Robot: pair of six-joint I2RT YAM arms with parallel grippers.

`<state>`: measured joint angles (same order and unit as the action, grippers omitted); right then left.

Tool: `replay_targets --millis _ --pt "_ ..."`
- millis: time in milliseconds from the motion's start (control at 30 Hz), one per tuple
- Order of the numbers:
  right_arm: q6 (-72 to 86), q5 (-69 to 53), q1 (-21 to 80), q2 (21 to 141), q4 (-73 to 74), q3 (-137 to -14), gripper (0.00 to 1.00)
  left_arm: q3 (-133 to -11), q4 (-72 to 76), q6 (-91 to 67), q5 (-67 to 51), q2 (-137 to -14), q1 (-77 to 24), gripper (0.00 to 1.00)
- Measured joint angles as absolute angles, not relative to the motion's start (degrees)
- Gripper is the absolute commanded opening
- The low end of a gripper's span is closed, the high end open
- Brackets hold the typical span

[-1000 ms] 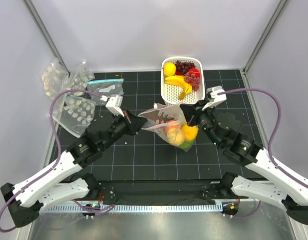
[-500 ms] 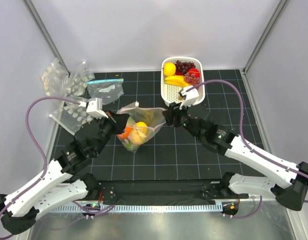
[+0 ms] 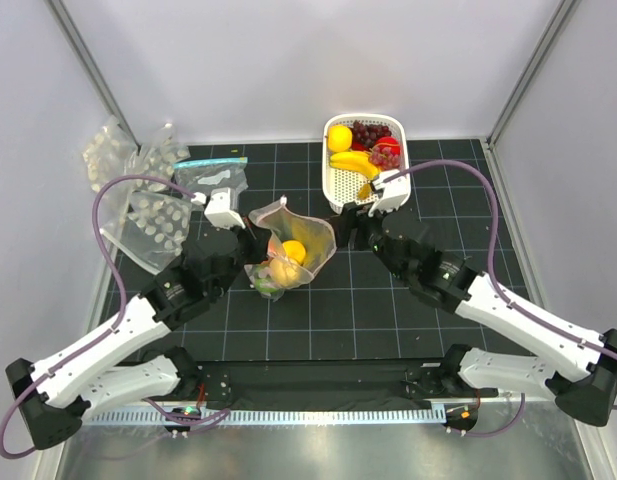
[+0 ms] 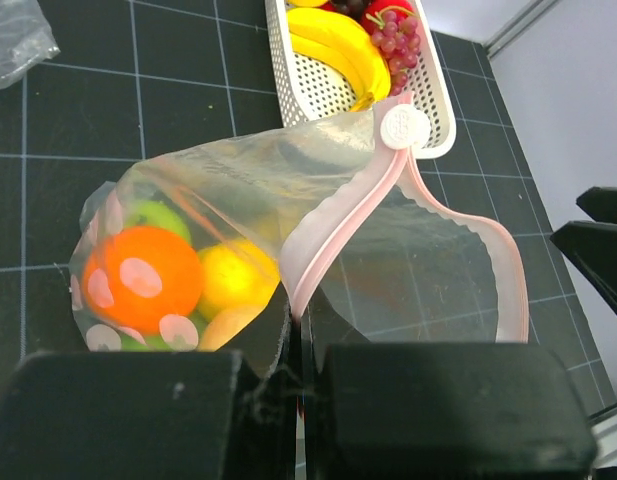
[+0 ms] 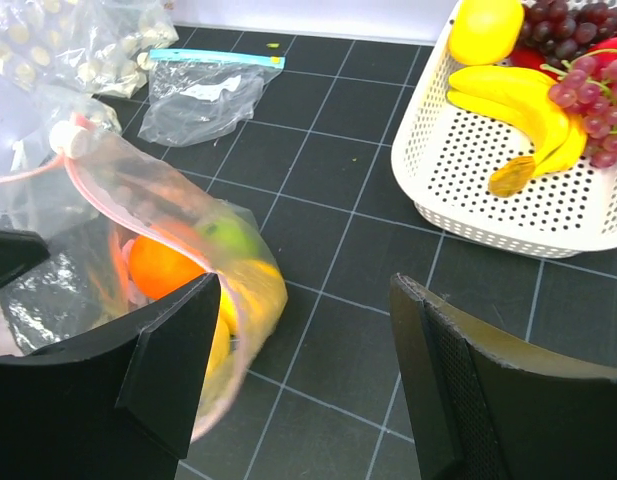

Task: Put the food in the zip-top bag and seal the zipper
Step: Adjust the zipper food storage bag at the center of the board, then adjust the bin at the center of the board.

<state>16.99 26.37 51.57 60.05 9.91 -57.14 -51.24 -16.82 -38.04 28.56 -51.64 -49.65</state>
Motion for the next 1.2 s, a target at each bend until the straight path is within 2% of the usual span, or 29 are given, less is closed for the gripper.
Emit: replay_targets --millis 333,567,833,1067,1200 --pt "16.84 34.26 51.35 54.5 8.1 -54.39 0.77 -51.24 -17.76 -37.78 31.03 -50.24 -49.65 0.0" --pt "16.64 38.74 48.38 60.1 8.75 -55.83 0.77 -51.22 -17.96 -37.43 31.97 -49.34 -49.65 0.0" --pt "19.55 32.77 34.79 72.97 10.39 -63.61 0.77 -51.22 -17.96 -37.45 32.53 -48.38 -49.65 0.01" --pt "21.15 29.47 28.18 91.92 12.4 -77.52 0.75 -51.18 -17.93 -37.5 32.51 -48.18 -49.65 0.01" --pt "20.08 28.86 26.39 104.79 15.35 -89.8 0.74 -51.18 -17.93 -37.5 32.49 -48.21 -49.65 0.01"
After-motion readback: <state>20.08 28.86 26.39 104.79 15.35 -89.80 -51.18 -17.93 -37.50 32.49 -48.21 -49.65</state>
